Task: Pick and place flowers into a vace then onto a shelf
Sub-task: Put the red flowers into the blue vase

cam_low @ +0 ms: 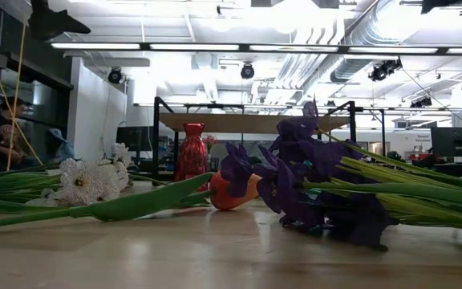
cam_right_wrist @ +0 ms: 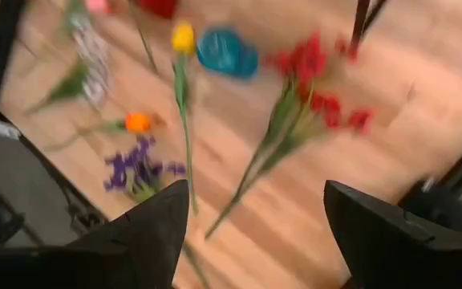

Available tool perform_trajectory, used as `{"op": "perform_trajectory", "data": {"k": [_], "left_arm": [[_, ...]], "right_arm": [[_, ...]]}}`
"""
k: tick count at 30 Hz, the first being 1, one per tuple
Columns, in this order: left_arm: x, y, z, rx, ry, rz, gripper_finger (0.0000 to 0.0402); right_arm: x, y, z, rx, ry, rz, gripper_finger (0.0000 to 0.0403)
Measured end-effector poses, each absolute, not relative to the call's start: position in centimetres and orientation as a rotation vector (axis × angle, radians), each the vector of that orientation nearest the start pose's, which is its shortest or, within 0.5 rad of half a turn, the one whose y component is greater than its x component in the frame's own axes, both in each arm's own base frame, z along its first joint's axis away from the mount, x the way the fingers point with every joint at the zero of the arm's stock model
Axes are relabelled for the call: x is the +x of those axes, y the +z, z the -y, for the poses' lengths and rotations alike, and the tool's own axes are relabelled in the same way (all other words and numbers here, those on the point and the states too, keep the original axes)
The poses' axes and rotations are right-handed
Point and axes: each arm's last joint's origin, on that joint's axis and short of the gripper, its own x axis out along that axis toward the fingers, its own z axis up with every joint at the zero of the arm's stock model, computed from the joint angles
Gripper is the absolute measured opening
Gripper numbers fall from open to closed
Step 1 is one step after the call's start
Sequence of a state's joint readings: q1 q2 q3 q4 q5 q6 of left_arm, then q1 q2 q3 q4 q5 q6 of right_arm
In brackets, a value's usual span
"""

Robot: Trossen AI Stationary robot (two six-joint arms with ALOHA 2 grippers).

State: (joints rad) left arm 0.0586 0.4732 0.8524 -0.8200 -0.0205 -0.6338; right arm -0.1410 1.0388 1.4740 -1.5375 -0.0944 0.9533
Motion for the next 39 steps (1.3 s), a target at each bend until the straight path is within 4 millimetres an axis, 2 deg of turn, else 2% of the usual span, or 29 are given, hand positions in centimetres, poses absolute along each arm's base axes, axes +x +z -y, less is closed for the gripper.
{"op": "perform_trajectory", "data": {"k": [5, 8, 14, 17, 24, 30, 39], "left_arm": [[7.8, 32.9, -0.5, -0.621, 0.214, -0.402, 0.0386], [7.7, 32.8, -0.6, -0.596, 0.226, -0.405, 0.0386], [7.5, 32.6, -0.9, -0.559, 0.357, -0.4, 0.0386], [7.4, 32.4, -1.0, -0.546, 0.402, -0.407, 0.0386], [7.3, 32.2, -1.2, -0.525, 0.466, -0.412, 0.0386], [7.2, 32.1, -1.2, -0.535, 0.468, -0.418, 0.0386], [7.2, 32.1, -1.2, -0.537, 0.462, -0.427, 0.0386]], "right_arm": [[13.5, 34.7, 0.0, 1.083, -0.584, -1.152, 0.0279], [13.9, 31.4, -1.2, 1.099, -0.577, -1.183, 0.0279], [15.3, 26.4, -3.5, 1.152, -0.575, -1.033, 0.0279], [15.4, 24.1, -4.4, 1.18, -0.565, -1.029, 0.0279], [15.2, 18.8, -5.1, 1.264, -0.572, -0.99, 0.0279], [15.1, 16.3, -4.8, 1.283, -0.577, -0.868, 0.0279], [15.2, 15.2, -3.7, 1.262, -0.68, -0.868, 0.0279]]}}
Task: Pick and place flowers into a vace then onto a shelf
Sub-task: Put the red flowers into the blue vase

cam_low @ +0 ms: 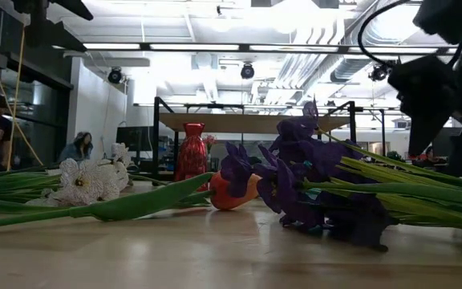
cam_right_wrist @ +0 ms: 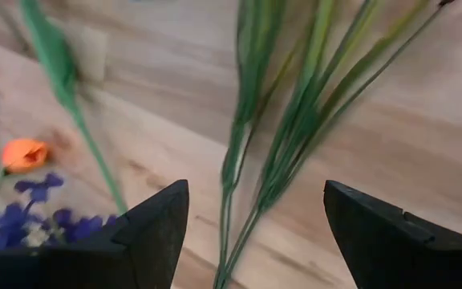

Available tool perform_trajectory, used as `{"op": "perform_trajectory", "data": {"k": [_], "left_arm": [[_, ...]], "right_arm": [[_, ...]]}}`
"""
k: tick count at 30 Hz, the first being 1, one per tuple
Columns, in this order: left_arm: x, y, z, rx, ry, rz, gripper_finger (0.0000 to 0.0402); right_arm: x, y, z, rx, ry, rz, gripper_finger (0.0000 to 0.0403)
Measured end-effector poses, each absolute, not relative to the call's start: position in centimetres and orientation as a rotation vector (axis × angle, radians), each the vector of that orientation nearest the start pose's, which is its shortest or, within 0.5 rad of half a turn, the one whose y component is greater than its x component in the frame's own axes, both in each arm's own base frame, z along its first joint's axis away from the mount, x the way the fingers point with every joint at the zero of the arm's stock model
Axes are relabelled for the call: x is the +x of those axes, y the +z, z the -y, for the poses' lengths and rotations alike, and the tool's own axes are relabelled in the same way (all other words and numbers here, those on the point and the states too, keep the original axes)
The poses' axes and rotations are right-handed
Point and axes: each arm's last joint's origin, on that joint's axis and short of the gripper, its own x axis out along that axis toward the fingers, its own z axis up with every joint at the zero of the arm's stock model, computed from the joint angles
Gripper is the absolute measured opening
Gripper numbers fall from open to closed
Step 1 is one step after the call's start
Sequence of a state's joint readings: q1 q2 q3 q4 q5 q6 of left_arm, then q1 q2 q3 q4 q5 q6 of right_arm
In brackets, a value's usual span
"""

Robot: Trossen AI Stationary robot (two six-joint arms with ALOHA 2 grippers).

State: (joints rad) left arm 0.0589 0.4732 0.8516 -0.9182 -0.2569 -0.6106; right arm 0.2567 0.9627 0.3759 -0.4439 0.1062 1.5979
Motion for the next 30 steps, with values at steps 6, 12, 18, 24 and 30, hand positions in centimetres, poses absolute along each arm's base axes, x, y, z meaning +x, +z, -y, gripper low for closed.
{"op": "perform_trajectory", "data": {"k": [6, 12, 18, 24, 30], "left_arm": [[7.2, 32.1, -1.2, -0.538, 0.461, -0.427, 0.0386], [7.2, 32.1, -1.2, -0.537, 0.461, -0.426, 0.0386], [7.2, 32.1, -1.2, -0.538, 0.46, -0.427, 0.0386], [7.2, 32.1, -1.2, -0.538, 0.46, -0.427, 0.0386], [7.2, 32.1, -1.2, -0.538, 0.46, -0.428, 0.0386]], "right_arm": [[16.3, 14.0, -3.4, 1.274, -0.715, -0.903, 0.0279], [17.9, 12.9, -3.7, 1.272, -0.681, -0.91, 0.0279], [18.4, 11.6, -3.9, 1.273, -0.734, -0.943, 0.0279], [18.4, 11.4, -3.8, 1.262, -0.761, -0.95, 0.0274], [18.2, 11.2, -3.7, 1.25, -0.784, -0.96, 0.024]]}}
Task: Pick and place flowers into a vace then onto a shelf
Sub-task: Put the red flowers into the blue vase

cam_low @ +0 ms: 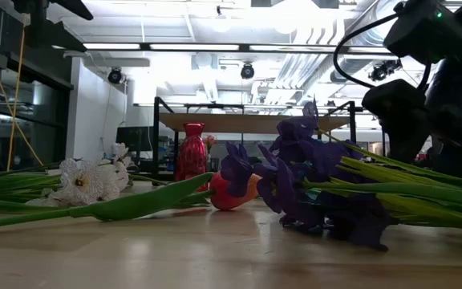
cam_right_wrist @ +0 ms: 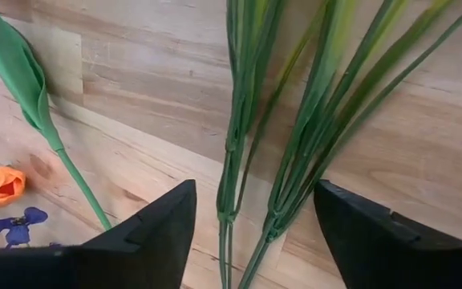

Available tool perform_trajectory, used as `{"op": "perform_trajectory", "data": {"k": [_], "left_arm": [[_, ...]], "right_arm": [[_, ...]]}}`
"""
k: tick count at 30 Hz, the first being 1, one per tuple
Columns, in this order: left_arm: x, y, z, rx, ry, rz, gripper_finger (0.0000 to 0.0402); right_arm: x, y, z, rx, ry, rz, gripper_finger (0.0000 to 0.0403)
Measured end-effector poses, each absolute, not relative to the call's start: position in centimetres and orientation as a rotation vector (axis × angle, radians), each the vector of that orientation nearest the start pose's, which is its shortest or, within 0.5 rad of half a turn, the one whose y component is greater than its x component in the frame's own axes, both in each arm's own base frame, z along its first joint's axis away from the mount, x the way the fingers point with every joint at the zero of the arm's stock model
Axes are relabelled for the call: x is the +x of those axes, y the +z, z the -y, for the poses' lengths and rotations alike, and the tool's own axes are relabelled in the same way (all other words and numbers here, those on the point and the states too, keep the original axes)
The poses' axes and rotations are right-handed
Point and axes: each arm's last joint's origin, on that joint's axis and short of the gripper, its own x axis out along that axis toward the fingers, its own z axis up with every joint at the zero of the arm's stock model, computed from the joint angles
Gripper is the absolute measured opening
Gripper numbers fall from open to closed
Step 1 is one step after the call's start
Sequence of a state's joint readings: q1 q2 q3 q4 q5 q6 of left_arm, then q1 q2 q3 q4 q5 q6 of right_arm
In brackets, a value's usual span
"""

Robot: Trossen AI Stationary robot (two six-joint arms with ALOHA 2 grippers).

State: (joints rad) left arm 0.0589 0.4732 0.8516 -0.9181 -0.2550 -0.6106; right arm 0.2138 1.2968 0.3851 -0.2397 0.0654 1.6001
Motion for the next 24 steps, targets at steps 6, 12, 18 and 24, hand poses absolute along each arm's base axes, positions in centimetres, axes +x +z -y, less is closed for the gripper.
{"op": "perform_trajectory", "data": {"k": [6, 12, 18, 24], "left_arm": [[7.21, 32.08, -1.16, -0.537, 0.46, -0.428, 0.0386], [7.21, 32.08, -1.16, -0.537, 0.46, -0.428, 0.0386], [7.2, 32.08, -1.16, -0.537, 0.461, -0.429, 0.0386], [7.17, 32.02, -1.15, -0.536, 0.462, -0.435, 0.0386]], "right_arm": [[18.01, 11.14, -3.72, 1.24, -0.797, -0.967, 0.0189], [17.93, 11.06, -3.72, 1.224, -0.802, -0.965, 0.0139], [17.86, 10.98, -3.93, 1.199, -0.802, -0.952, 0.0098], [17.73, 10.94, -4.3, 1.189, -0.79, -0.967, 0.005]]}}
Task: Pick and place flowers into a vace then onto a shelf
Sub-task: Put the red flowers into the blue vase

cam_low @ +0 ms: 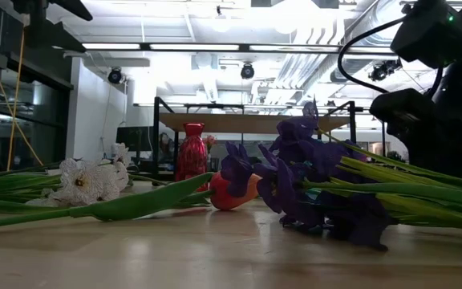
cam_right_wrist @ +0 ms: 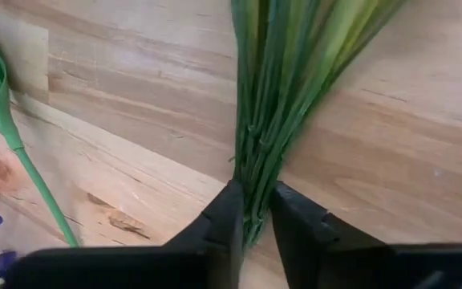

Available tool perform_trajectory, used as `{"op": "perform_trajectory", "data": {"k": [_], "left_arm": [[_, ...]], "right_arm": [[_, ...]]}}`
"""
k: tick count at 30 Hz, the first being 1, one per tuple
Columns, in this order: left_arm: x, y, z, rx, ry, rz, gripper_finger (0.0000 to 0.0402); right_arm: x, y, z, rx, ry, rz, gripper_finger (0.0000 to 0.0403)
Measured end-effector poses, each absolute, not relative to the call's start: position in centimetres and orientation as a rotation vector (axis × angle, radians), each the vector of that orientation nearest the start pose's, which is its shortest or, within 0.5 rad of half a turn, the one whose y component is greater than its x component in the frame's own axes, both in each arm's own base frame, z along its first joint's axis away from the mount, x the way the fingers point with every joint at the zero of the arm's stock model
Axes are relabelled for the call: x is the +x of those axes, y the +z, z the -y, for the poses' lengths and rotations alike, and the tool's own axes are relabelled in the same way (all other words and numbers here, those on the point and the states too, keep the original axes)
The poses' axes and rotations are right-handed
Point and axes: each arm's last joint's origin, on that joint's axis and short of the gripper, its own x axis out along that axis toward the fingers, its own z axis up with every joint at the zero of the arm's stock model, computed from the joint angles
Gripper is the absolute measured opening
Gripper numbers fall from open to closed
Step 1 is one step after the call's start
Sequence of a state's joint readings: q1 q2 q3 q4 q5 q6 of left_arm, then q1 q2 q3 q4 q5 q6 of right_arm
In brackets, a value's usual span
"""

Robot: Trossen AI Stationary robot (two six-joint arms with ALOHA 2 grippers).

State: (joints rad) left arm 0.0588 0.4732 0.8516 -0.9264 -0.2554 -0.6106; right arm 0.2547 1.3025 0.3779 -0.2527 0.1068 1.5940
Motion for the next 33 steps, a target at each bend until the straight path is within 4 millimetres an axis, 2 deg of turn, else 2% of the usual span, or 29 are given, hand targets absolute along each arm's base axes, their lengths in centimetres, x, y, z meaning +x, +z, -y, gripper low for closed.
{"op": "perform_trajectory", "data": {"k": [5, 14, 22, 27, 33], "left_arm": [[7.0, 31.8, -1.1, -0.531, 0.471, -0.464, 0.0386], [6.9, 31.7, -1.1, -0.529, 0.475, -0.478, 0.0386], [6.9, 31.7, -1.1, -0.529, 0.475, -0.478, 0.0386], [6.9, 31.7, -1.1, -0.529, 0.475, -0.478, 0.0386], [6.9, 31.7, -1.1, -0.529, 0.475, -0.478, 0.0386]], "right_arm": [[17.7, 11.0, -4.8, 1.182, -0.757, -0.973, 0.0008], [16.5, 12.5, -5.9, 1.199, -0.629, -1.022, 0.0004], [15.3, 14.8, -6.4, 1.239, -0.539, -0.942, 0.0003], [15.0, 17.1, -6.5, 1.246, -0.46, -0.851, 0.0002], [14.5, 21.7, -6.2, 1.19, -0.409, -0.826, 0.0001]]}}
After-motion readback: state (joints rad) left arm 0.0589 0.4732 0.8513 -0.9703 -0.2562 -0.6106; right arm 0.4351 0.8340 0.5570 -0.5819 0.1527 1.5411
